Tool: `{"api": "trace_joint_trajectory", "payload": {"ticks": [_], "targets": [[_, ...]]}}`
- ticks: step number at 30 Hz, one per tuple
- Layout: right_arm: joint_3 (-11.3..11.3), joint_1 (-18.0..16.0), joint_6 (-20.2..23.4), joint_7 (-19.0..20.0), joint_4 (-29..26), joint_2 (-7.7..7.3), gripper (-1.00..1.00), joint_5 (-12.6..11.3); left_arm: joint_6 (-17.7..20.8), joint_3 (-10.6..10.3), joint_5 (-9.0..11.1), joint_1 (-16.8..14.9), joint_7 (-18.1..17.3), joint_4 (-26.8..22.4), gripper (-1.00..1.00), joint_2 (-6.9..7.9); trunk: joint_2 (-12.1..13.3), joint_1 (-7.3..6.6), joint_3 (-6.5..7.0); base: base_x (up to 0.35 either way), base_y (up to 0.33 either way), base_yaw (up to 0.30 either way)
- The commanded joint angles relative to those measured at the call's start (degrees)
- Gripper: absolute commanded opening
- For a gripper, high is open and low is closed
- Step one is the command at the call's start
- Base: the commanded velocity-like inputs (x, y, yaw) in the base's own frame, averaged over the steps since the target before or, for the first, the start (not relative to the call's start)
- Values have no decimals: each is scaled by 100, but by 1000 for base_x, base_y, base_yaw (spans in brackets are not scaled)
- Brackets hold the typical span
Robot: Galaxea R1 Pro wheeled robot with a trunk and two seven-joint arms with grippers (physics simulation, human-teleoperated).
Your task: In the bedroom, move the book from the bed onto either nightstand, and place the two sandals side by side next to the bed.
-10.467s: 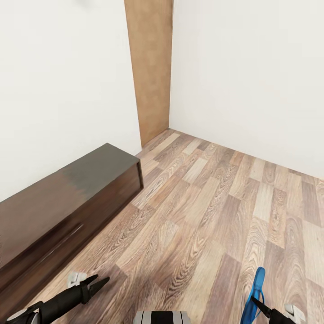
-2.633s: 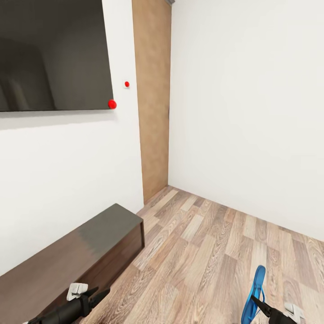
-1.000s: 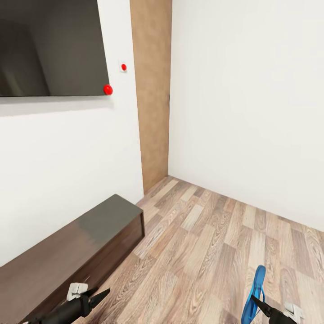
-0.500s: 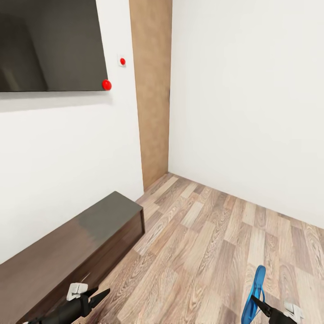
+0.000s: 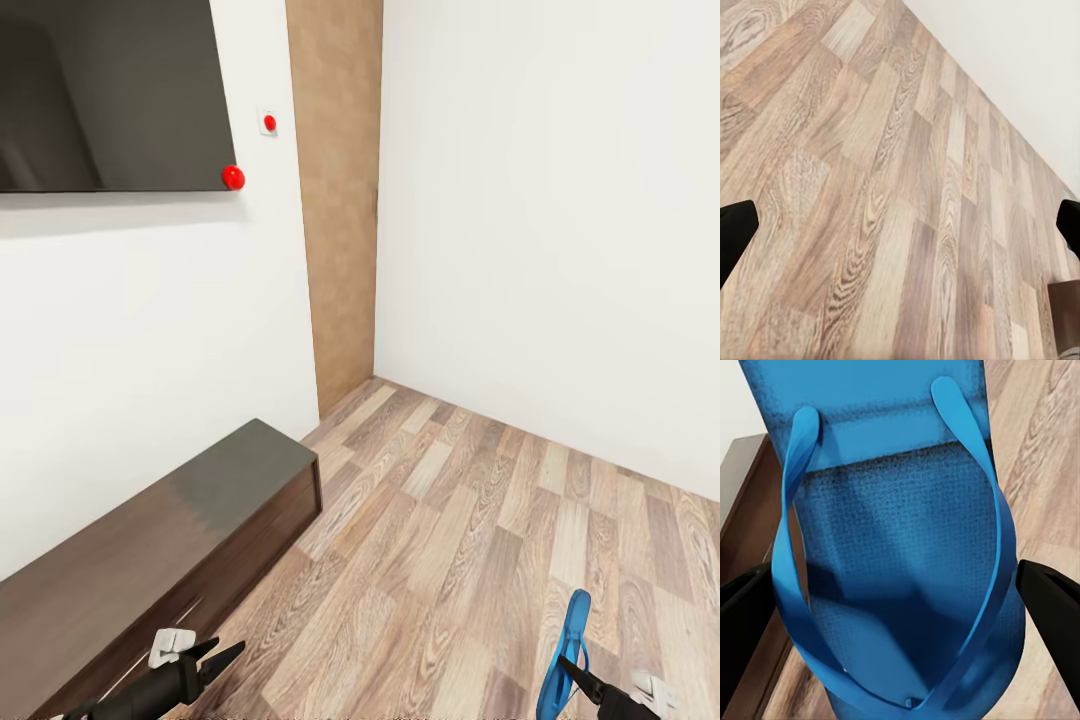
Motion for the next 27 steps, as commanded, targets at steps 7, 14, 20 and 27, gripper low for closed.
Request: {"api": "trace_joint_trajectory", "payload": {"ticks": [7,14,20,27], "targets": [[-17,-4,56,33,3,0,-100,-34,60,4,31,-2,-18,1,100,0,-2,-1,-69,0,0,0],[-17,-5,57,33,3,1,-100,-34,60,4,31,-3,-18,1,100,0,-2,-1,-132,0,0,0],[-17,-4,57,33,3,1,-100,-34,60,4,31,0,-18,1,100,0,-2,-1,-187,0,0,0],[-17,-6,61,33,3,0,-100,-34,60,4,31,0,-19,1,100,0,-2,-1,-250,0,0,0]]}}
